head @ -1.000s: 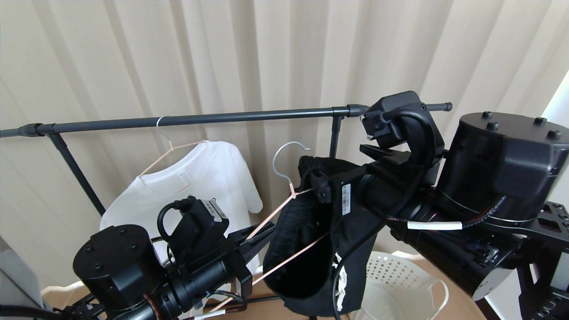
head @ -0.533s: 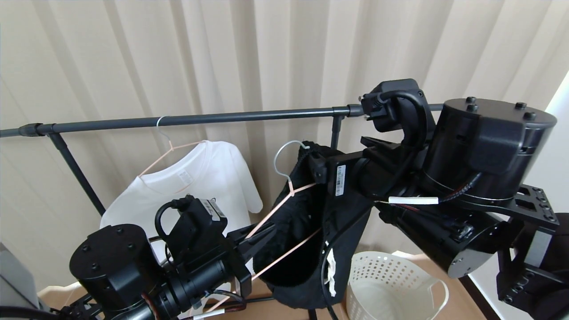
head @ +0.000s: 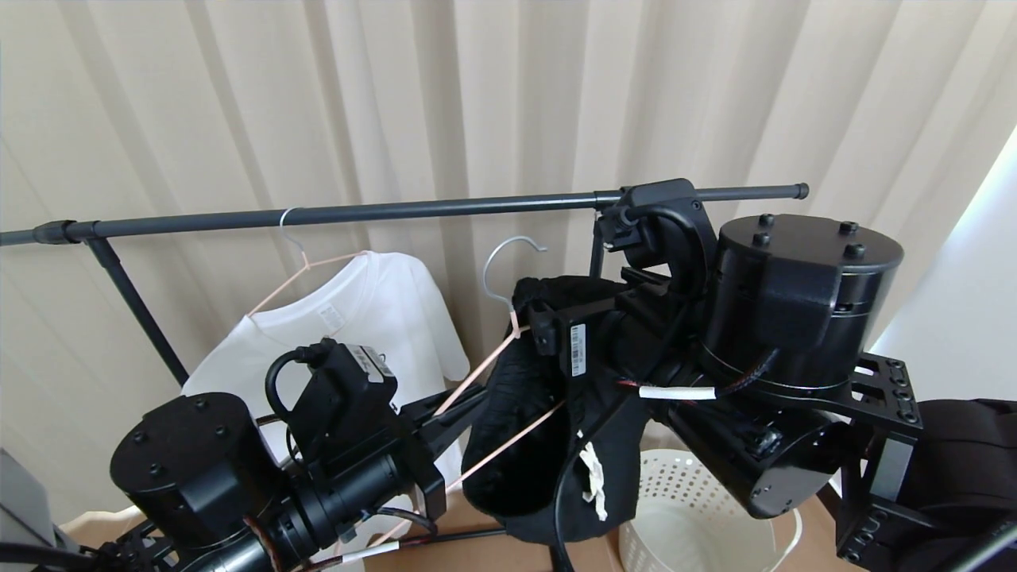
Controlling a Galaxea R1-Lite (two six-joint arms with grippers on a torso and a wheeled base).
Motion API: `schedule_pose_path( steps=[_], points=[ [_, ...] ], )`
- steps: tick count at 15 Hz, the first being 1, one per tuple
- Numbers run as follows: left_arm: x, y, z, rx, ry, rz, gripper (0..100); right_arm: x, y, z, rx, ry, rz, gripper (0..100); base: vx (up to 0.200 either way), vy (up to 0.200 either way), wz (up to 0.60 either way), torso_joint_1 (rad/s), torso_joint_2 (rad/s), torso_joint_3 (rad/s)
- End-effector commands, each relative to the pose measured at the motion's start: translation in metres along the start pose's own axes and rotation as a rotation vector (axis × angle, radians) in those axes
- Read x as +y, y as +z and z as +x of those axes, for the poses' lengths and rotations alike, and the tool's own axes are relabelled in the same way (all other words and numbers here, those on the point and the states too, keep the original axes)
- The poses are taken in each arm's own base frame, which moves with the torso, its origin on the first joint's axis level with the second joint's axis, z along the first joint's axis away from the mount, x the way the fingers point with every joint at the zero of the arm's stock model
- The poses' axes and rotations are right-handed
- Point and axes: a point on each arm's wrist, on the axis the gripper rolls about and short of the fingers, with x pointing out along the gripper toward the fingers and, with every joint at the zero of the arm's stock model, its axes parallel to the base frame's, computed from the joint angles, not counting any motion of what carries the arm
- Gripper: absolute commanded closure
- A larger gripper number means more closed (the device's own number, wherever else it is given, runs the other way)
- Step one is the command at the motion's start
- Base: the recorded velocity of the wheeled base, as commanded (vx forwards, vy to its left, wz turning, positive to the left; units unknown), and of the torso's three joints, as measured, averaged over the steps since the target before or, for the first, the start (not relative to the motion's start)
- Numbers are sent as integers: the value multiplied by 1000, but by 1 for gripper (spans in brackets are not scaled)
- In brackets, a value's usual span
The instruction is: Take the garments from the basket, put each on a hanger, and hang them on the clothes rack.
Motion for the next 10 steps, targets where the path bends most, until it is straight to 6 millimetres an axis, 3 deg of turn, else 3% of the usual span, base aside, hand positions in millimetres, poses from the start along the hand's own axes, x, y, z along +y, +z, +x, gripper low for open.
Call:
schedule_pose_path(
  steps=[1,10],
  points=[
    [2,2,0,-8,9,0,100,1,0,-2,1,4,-2,0,0,0,0,0,0,0],
    [15,2,0,-17,56,-17,100,10,5,-17,-15,28,4,0,0,0,0,0,0,0]
  ],
)
